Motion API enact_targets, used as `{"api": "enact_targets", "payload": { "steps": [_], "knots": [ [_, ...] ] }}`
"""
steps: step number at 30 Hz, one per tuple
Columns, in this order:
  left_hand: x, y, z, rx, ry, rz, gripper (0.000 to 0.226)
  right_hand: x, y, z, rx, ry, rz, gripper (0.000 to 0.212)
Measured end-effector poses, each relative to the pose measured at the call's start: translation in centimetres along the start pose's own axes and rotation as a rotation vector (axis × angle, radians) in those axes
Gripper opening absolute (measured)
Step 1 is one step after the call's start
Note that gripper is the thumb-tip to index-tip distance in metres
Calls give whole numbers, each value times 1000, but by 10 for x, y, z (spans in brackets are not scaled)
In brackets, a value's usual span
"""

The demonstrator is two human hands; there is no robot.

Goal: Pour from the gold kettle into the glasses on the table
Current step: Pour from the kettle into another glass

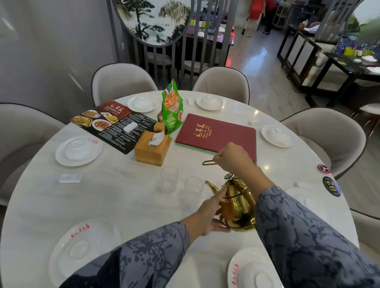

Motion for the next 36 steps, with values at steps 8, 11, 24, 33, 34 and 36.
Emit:
{"api": "enact_targets", "payload": {
  "steps": [8,11,24,33,34,36],
  "knots": [
    [5,-7,-3,41,13,53,62,-6,5,8,61,-2,47,32],
    [7,-8,-5,46,21,52,62,-7,7,9,64,-6,51,31],
    [12,-11,-11,83,47,52,66,-8,14,19,77,5,74,15],
    [14,-11,-11,108,57,53,74,-4,19,23,94,5,82,21],
    [14,-11,-11,109,57,53,74,-5,19,23,95,4,82,20],
    [15,-12,-11,111,55,55,72,-5,19,23,101,0,82,17]
  ]
}}
Point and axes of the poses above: each hand's wrist, its own x-axis away from the middle knuckle, its own y-axis out of the back of the hand, z = x × y, the point moved 6 cm from there along -x, towards the middle knuckle, and after that the axes turned 4 degrees about x, right-handed, at the moved point
